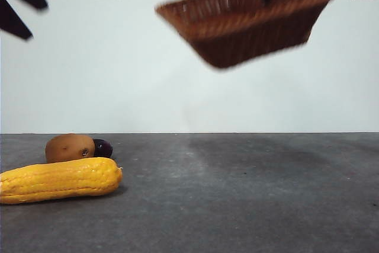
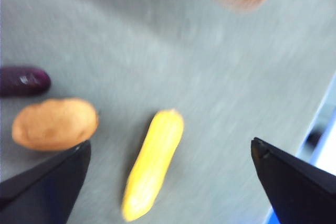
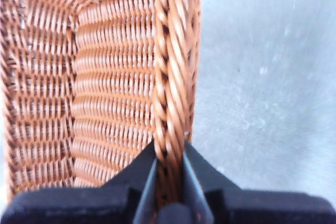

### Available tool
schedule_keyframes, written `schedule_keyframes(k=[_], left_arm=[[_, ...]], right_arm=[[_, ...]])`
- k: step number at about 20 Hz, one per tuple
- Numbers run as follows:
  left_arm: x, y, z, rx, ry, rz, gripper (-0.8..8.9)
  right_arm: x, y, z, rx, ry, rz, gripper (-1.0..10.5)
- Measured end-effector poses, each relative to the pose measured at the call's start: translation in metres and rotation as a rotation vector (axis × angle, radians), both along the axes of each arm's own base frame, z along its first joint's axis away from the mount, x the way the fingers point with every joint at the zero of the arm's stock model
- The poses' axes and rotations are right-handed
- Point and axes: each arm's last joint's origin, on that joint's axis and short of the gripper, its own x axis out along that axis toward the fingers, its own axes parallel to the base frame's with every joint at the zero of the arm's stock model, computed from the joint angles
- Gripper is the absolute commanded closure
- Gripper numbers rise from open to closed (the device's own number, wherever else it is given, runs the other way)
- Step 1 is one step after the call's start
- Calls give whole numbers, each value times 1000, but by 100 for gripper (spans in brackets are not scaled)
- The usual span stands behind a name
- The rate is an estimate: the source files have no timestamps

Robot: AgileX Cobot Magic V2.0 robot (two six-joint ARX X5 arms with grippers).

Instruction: Help me put the vegetables on the table into the basket

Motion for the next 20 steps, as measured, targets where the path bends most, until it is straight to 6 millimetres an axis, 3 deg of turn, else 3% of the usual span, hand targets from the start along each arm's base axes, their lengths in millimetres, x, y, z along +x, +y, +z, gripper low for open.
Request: schedule_keyframes(k=[3, 7, 10, 20], left_arm=[[24, -22, -29, 193, 69, -51, 149], [47, -41, -56, 238, 103, -115, 149], [61, -47, -74, 256, 139, -126, 149], [76, -65, -121, 364, 257, -169, 159]], right_arm=[[-30, -8, 39, -16, -55, 30, 957], [-61, -17, 71, -4, -124, 35, 957], [-74, -20, 74, -7, -97, 56, 957], [-76, -20, 72, -12, -77, 68, 957]])
